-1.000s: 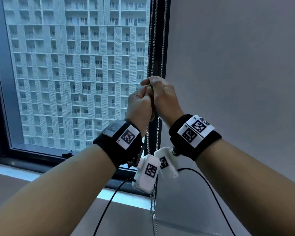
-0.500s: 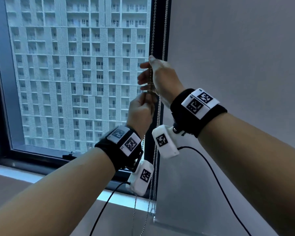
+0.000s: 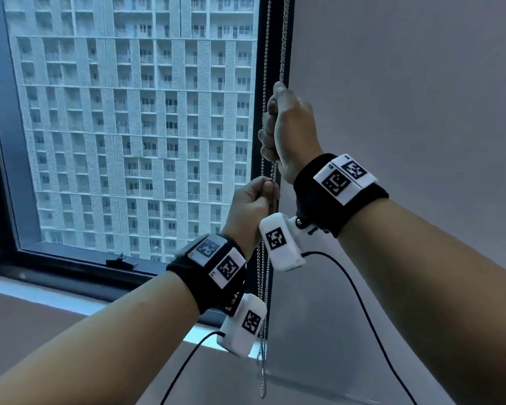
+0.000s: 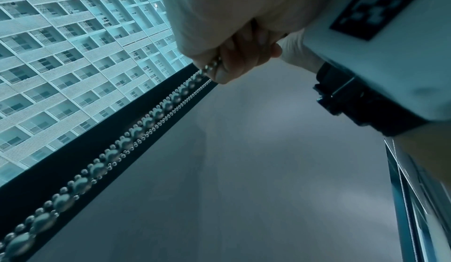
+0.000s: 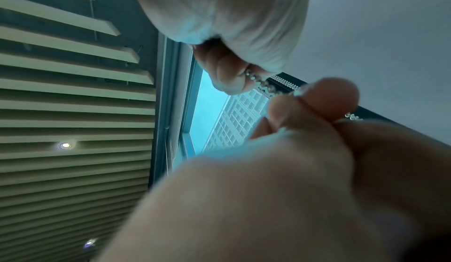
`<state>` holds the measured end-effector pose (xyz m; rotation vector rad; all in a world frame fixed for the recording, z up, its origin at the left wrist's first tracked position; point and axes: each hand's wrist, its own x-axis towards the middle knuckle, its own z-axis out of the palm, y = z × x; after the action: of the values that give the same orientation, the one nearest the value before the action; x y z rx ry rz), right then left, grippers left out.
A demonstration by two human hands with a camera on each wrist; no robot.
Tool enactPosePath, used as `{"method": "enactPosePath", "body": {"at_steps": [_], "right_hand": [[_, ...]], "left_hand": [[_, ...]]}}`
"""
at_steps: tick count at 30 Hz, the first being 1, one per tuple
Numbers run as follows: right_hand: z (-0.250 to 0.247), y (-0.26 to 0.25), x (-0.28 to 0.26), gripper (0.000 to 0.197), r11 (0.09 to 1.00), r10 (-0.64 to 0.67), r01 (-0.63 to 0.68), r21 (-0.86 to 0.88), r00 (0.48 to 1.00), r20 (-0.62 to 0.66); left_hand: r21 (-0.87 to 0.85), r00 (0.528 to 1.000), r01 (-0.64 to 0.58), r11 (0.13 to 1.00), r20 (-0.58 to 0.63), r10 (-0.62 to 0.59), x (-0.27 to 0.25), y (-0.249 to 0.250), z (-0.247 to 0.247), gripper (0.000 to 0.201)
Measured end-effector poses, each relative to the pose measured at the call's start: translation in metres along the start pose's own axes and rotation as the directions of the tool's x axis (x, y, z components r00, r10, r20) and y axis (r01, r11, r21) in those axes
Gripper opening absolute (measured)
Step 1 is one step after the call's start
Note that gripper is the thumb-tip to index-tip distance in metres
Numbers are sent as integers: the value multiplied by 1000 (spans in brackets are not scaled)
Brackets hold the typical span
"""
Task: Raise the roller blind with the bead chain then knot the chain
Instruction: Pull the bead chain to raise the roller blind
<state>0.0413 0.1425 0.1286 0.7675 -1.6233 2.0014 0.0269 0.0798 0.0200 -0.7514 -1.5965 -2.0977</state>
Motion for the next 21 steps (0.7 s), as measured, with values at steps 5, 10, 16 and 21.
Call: {"method": "enactPosePath", "body": {"at_steps": [5, 10, 16, 21], "right_hand": [[-8, 4, 6, 36, 998, -31, 31, -52, 999, -6], [-19, 23, 10, 29, 988, -32, 37, -152, 999, 32], [-35, 58, 22, 28, 857, -210, 159, -489, 976, -51], [-52, 81, 37, 25, 744, -375, 216, -632, 918, -128]], "left_hand": [[87, 999, -28, 996, 18, 26, 0, -2, 0, 31], [109, 1000, 0, 994, 3, 0, 4, -11, -4, 26], [168, 997, 7, 986, -73, 5, 12, -32, -7, 20], [303, 987, -23, 953, -143, 69, 27, -54, -8, 13]]}}
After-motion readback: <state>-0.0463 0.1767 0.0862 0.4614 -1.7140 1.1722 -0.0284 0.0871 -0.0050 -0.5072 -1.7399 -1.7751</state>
